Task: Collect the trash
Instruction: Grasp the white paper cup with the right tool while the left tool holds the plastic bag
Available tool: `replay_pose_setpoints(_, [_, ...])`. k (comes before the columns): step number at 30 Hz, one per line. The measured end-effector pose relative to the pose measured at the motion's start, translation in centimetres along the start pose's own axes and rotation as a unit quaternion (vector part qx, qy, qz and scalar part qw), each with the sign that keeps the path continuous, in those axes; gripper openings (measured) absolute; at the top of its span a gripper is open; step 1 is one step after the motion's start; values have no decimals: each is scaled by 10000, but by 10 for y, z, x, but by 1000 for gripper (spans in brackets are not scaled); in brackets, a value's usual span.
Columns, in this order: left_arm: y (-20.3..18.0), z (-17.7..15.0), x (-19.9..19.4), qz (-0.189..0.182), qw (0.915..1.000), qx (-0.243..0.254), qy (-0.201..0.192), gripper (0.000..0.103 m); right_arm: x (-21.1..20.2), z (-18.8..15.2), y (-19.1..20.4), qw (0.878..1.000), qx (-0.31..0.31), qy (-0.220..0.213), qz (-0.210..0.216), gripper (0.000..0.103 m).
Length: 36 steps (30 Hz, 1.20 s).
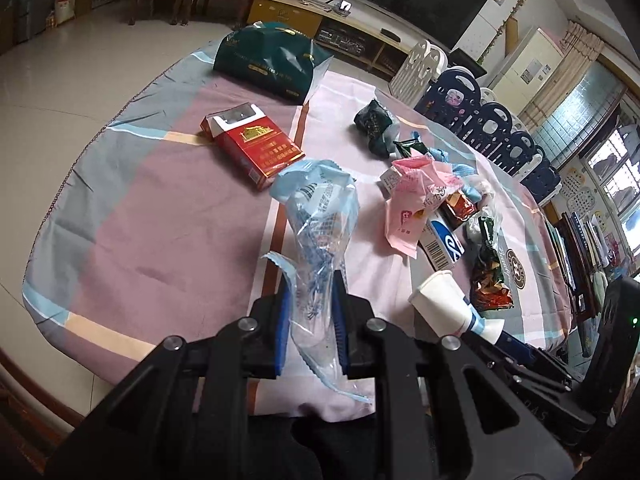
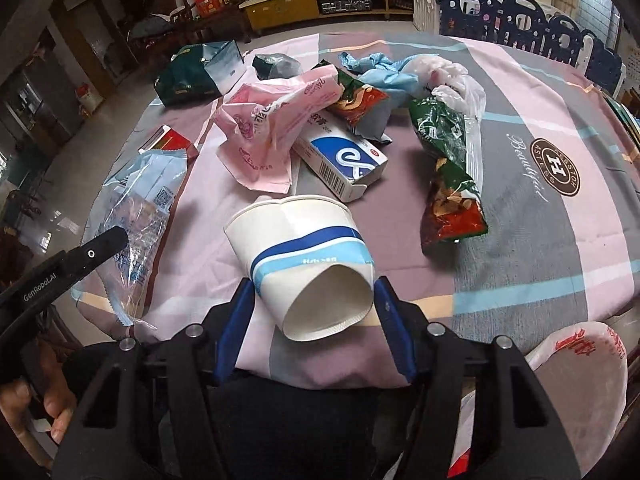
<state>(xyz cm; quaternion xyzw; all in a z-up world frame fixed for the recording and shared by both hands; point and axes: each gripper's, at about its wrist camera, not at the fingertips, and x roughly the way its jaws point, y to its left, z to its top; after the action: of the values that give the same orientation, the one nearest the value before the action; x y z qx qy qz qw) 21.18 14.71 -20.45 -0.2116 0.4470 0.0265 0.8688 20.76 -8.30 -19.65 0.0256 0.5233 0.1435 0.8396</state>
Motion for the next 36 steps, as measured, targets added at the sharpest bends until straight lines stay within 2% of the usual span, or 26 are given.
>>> replay_pose_setpoints(3, [0,0,1,3,10000,-24,27,20,13,-1,4,9995,-35,291,115,63])
replay_pose_setpoints(5, [0,0,2,16,10000,-15,39,20,21,-1,7,9989,-69,445,125,76])
replay_pose_setpoints(7, [1,1,2,16,10000,-23,46,20,24,0,8,9991,-108,399,15,82])
replay_pose_setpoints(12, [2,1,3,17,10000,-44,79,20,38,7,12,9985,-211,494,-74,83])
replay_pose_setpoints(13, [2,1,4,28,10000,-33,86,20,39,7,15,9985,-275,461,-107,80])
replay_pose_setpoints(14, [2,1,4,49,9999,-17,88,20,38,6,17,9985,-306,426,-137,75])
replay_pose_setpoints(22, [1,0,-2,115,9999,33,-97,20,12,4,27,9995,-247,-27,-213,72])
replay_pose_setpoints(29, [4,-2,-9,45,9997,8,-235,20,-38,4,31,9964,-335,-643,-444,72])
replay_pose_setpoints(36, [-2,-5,-34,148,9981,-26,-597,19,-103,-15,2,9907,-109,-1219,-591,72])
